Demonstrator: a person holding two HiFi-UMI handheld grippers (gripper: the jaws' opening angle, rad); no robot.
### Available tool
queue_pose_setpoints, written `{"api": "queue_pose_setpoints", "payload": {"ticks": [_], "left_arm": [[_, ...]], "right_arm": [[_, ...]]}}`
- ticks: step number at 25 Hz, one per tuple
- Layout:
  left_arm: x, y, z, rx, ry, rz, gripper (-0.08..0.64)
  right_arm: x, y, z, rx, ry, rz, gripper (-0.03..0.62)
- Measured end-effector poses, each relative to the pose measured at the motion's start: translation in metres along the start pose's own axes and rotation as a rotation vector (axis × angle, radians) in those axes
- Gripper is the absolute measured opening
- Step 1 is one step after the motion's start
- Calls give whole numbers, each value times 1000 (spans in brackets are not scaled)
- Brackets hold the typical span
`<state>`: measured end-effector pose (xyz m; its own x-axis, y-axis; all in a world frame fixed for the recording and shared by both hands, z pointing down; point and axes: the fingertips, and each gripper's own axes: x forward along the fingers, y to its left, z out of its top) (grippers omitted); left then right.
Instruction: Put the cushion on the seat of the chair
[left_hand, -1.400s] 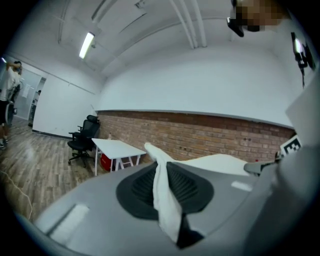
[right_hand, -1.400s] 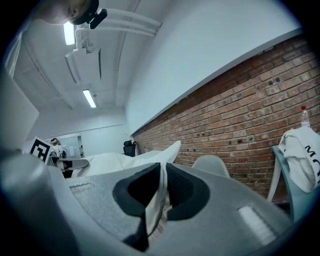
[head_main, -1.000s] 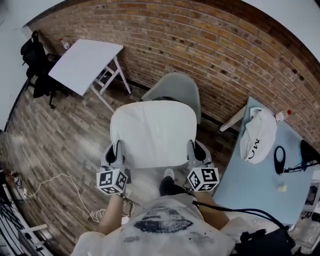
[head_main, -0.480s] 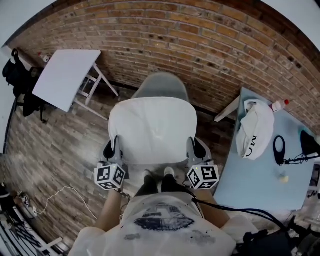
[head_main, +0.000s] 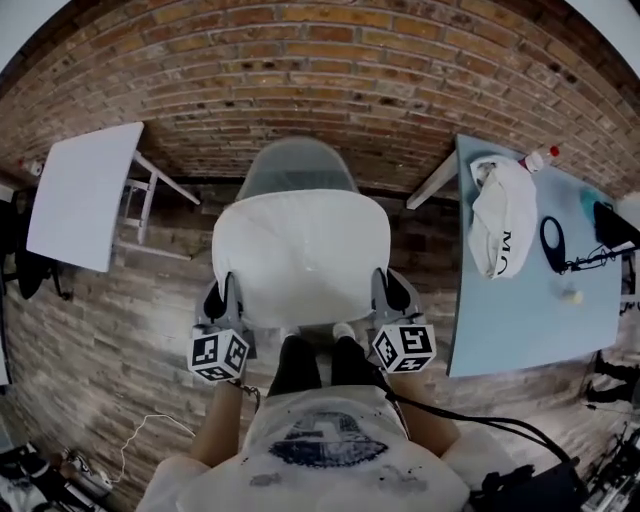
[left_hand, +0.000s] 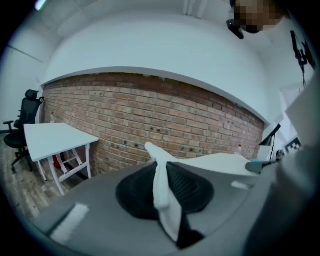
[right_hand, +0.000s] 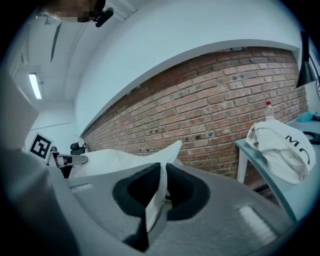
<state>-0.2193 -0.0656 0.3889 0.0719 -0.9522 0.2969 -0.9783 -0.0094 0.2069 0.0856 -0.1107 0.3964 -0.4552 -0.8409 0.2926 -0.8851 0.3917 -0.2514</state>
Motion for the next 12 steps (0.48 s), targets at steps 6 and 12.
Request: {"api": "queue_pose_setpoints", "payload": {"ticks": [6,12], "left_arm": [[34,36,-25,11,60,-91,40],[65,60,-74,10,110,-139,40]], "right_arm": [[19,17,-31,8,14,-96,31],[38,16,-79,12,44,-163,31]]}}
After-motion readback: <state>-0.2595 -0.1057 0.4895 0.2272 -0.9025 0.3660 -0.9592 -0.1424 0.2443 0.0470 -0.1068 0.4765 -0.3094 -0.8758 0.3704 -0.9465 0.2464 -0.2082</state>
